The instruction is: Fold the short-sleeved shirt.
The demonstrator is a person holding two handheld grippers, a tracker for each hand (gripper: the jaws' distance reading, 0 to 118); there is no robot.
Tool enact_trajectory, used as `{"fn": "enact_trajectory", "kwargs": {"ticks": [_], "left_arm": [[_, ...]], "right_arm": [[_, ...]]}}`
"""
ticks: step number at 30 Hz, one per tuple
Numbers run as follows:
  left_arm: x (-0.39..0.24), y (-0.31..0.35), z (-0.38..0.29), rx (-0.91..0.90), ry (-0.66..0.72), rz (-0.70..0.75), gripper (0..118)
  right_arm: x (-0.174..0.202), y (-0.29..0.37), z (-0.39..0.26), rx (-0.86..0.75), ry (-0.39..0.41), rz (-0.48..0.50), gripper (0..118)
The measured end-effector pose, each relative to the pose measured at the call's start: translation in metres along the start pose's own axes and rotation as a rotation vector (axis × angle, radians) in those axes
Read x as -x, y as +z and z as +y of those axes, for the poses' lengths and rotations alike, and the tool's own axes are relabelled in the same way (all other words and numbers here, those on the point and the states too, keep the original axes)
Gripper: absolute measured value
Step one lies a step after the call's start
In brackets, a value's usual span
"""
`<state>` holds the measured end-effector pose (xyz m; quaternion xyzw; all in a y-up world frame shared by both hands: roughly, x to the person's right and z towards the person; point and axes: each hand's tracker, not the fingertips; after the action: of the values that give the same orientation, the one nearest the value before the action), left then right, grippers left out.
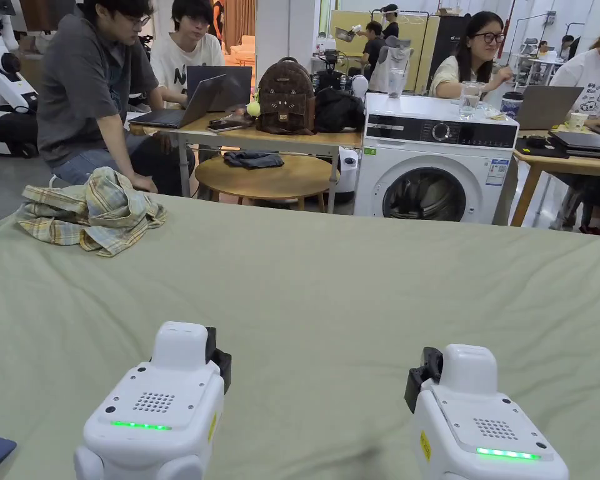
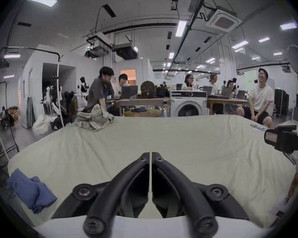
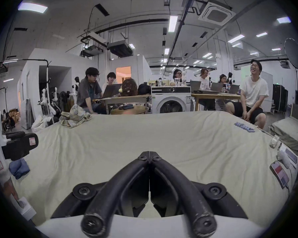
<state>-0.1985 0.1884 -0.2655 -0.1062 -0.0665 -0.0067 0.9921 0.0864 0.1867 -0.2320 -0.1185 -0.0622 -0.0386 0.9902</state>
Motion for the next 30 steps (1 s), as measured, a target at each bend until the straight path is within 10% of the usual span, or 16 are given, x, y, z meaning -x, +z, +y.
{"fn": "enact_trajectory", "kwargs": {"ticks": [24,30], "left_arm": [[-0.0053,0.0028,0.0074,-0.014,0.020,0.005,6],[0.0003,-0.0004,0.0071,0.004,0.022,0.003,63]], "right_arm": [[-0.0011,0.0075,0.0033,-0.063,0.049,-0.033,4],[-0.0023,0.0016,0.0045,-0.053,0.040,-0.041,73]]}}
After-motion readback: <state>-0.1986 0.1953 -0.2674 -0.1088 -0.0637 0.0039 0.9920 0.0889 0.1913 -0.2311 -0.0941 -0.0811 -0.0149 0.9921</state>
